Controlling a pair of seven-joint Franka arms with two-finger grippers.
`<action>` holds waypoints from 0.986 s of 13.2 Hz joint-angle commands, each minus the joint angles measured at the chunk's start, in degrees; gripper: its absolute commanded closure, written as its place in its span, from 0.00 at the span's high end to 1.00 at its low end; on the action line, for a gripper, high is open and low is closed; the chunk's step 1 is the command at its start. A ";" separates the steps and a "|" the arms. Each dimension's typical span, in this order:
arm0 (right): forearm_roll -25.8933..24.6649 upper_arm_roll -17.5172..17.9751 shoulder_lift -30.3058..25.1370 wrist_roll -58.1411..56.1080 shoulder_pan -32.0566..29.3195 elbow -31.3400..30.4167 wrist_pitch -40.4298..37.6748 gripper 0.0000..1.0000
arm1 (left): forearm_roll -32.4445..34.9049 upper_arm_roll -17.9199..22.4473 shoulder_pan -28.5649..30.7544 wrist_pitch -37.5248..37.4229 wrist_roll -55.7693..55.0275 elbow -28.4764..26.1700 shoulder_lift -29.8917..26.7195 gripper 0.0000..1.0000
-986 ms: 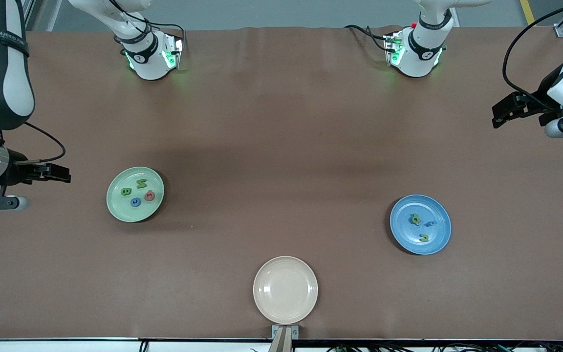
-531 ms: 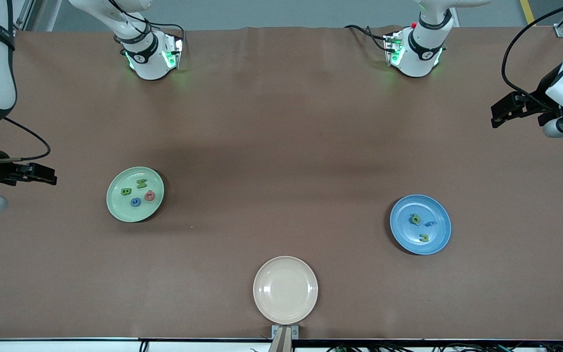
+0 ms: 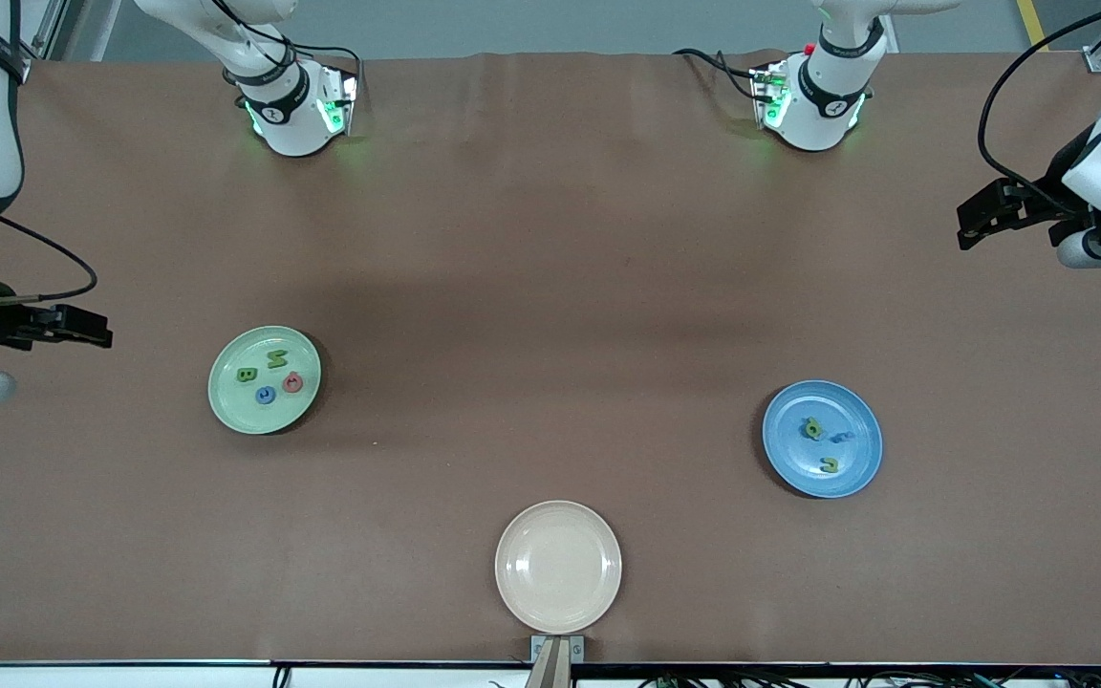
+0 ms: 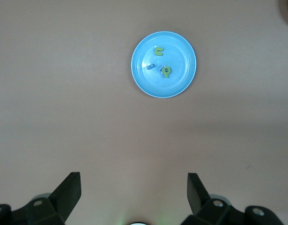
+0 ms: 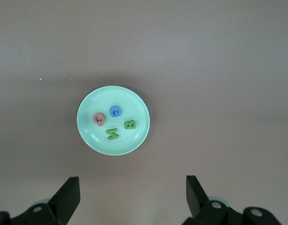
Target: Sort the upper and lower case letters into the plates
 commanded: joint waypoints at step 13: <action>1.70 -2.83 -17.95 -0.50 3.03 -12.94 -0.68 1.00 | -1.31 0.16 0.51 3.17 1.30 -6.08 -4.97 1.00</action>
